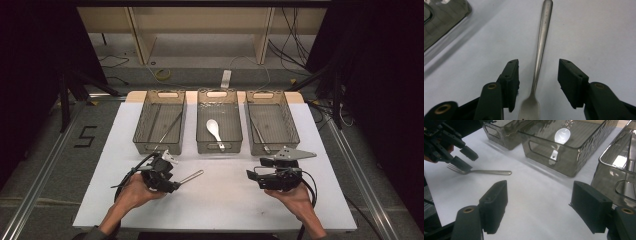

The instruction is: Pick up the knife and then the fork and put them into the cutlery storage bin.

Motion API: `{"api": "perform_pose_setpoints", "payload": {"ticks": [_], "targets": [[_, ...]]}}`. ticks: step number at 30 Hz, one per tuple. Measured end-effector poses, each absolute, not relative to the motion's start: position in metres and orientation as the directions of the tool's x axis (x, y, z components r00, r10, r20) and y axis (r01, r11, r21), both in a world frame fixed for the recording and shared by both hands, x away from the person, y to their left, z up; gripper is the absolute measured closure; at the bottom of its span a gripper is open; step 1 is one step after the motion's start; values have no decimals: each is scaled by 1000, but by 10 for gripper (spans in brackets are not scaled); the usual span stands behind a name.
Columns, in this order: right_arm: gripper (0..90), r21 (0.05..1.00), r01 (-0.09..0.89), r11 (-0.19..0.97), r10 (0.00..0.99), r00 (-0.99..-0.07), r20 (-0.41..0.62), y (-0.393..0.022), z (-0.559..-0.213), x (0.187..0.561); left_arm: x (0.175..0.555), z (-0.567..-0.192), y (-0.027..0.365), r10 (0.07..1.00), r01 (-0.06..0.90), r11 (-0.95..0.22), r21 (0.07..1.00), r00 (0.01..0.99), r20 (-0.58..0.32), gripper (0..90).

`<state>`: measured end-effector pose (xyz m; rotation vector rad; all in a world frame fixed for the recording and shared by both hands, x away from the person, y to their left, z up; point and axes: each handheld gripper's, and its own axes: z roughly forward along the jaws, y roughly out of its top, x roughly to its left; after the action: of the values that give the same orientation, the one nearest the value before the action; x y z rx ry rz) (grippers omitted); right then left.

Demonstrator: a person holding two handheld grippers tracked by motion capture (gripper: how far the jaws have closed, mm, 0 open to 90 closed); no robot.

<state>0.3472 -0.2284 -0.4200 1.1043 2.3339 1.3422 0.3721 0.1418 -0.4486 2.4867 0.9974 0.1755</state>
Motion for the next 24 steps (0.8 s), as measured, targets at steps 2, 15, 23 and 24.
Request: {"api": "perform_pose_setpoints", "payload": {"ticks": [2,15,23,24], "targets": [[303,815,496,299,705,-691,161,-228,-421,346,373,-450,142,682,627,-638,447,730,-50,541],[303,814,495,303,698,-697,164,-228,-422,338,377,-455,139,676,633,-650,420,734,-61,662],[304,811,496,310,689,-705,167,-226,-424,335,381,-462,137,672,634,-669,389,739,-49,724],[304,811,496,312,690,-705,166,-225,-424,335,381,-463,137,674,636,-666,390,737,-51,730]]}}
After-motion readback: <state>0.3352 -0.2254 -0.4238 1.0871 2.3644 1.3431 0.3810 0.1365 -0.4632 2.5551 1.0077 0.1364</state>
